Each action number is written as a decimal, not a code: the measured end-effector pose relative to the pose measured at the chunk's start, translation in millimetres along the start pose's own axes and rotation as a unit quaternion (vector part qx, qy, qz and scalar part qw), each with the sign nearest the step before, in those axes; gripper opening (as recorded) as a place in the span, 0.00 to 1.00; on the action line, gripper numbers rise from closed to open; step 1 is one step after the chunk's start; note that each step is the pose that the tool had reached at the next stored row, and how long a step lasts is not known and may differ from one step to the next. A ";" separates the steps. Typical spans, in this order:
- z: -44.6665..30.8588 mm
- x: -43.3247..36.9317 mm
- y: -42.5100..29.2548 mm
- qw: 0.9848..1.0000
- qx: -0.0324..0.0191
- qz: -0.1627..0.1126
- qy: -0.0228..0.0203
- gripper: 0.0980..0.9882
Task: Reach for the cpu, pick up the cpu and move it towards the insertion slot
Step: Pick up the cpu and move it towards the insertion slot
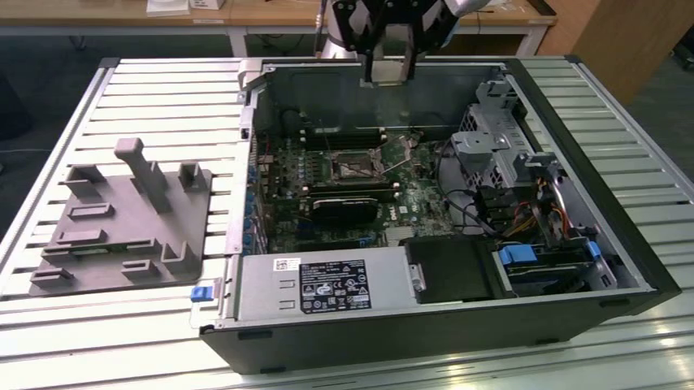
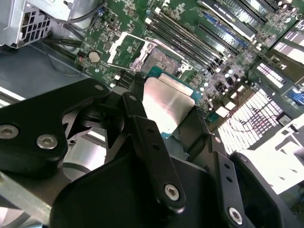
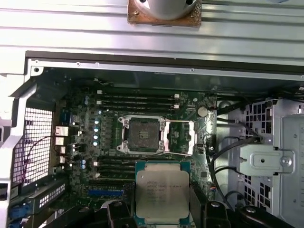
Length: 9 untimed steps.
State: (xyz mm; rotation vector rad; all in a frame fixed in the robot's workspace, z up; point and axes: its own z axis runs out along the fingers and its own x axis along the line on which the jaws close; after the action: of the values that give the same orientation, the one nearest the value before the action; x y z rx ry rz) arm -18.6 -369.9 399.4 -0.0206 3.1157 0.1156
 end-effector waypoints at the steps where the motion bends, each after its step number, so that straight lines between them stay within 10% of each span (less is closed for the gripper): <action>1: 1.8 0.0 0.6 1.000 0.001 0.001 0.000 0.50; 9: 17.1 0.2 9.4 1.000 0.006 0.009 -0.001 0.50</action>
State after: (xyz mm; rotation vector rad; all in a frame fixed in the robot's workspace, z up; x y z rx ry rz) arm -18.6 -359.3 383.0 0.0074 3.1160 0.0958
